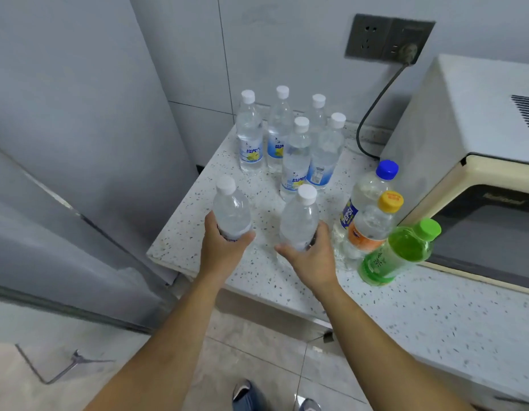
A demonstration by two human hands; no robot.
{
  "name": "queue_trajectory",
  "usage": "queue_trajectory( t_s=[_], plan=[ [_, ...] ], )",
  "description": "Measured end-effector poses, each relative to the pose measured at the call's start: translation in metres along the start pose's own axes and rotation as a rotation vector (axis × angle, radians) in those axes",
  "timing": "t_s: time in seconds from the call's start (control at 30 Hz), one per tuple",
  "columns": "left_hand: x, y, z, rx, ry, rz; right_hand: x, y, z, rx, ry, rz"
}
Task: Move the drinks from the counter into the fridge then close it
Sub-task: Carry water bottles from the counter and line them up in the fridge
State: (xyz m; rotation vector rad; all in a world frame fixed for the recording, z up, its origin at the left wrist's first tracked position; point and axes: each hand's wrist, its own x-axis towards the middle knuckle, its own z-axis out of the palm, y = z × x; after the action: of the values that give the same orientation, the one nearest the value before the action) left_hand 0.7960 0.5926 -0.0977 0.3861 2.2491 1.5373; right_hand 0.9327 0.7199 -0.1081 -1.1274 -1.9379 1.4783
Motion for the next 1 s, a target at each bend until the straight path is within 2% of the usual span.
queue_trajectory(
  t_s=[0.2,0.33,0.47,0.7,0.87,1.0],
  plan=[
    [-0.001,-0.014,0.007,-0.105,0.018,-0.021,-0.006,0.013,0.011,0.13,0.1,0.011],
    [-0.009,-0.018,0.0,-0.138,0.007,0.001,-0.022,0.016,0.008,0.212,0.093,-0.004],
    [-0.034,-0.032,-0.014,-0.201,-0.056,-0.016,-0.047,0.024,0.001,0.297,-0.017,0.01],
    [-0.105,-0.053,-0.041,-0.405,-0.195,-0.098,-0.089,0.043,-0.02,0.587,-0.283,0.239],
    [-0.171,-0.071,-0.055,-0.478,-0.212,-0.286,-0.125,0.058,-0.031,0.657,-0.399,0.363],
    [-0.235,-0.09,-0.068,-0.494,-0.182,-0.467,-0.16,0.065,-0.023,0.551,-0.518,0.365]
  ],
)
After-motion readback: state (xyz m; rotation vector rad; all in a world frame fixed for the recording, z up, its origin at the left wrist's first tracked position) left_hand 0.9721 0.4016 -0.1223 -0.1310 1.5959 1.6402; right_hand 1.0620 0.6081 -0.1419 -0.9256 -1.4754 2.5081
